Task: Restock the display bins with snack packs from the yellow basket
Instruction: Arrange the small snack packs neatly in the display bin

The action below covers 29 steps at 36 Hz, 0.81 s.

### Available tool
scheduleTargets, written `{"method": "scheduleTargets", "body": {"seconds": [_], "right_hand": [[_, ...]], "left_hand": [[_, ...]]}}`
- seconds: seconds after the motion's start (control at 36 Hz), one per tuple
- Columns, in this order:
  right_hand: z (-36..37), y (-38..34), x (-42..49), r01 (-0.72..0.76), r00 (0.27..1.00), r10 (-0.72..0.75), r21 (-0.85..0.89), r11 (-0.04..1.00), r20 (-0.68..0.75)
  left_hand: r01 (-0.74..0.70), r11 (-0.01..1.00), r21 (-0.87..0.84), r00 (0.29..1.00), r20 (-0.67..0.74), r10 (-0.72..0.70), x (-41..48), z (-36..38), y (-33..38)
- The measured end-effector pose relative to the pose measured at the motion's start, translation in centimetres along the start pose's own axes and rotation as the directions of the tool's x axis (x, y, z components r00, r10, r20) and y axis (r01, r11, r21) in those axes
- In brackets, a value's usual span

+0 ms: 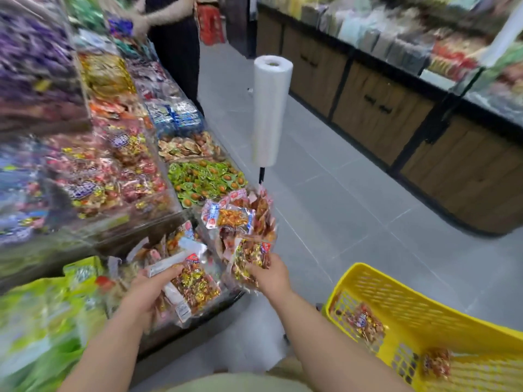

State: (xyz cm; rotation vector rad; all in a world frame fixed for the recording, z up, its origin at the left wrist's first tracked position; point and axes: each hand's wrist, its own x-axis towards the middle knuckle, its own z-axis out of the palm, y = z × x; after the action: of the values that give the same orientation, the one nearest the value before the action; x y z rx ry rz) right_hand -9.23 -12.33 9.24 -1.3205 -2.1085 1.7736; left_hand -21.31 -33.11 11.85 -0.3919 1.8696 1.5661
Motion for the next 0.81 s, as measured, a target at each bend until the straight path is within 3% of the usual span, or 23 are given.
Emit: {"method": "scheduleTargets", "body": {"seconds": [0.17, 0.33, 0.5, 0.69, 0.81], "right_hand": [[4.9, -4.2, -0.1, 0.062, 0.989, -0.076, 0.111, 0.992, 0.130], [8.2, -8.4, 1.9, 0.205, 0.961, -0.185, -0.080, 0.975, 0.205], [10.8, -13.9, 4.8, 0.237, 0.905, -0.155, -0.166, 0.957, 0.396], [13.6, -22.0, 8.4, 0.390, 0.828, -0.252, -0.192, 0.900, 0.500], [13.8, -26.4, 10.0, 0.497, 0.769, -0.284, -0.258, 0.828, 0.572]], "left_hand": [[-0.087, 0.993, -0.076, 0.992, -0.094, 0.079, 0.2, -6.2, 0.8], [-0.123, 0.954, -0.273, 0.983, -0.167, 0.079, 1.1, -8.7, 2.3], [-0.159, 0.909, -0.386, 0.964, -0.261, 0.058, 1.9, -10.8, 5.4], [-0.312, 0.873, -0.375, 0.893, -0.429, 0.135, 3.0, -12.5, 10.2], [-0.371, 0.874, -0.315, 0.882, -0.415, 0.224, 3.0, -13.6, 13.4]]}}
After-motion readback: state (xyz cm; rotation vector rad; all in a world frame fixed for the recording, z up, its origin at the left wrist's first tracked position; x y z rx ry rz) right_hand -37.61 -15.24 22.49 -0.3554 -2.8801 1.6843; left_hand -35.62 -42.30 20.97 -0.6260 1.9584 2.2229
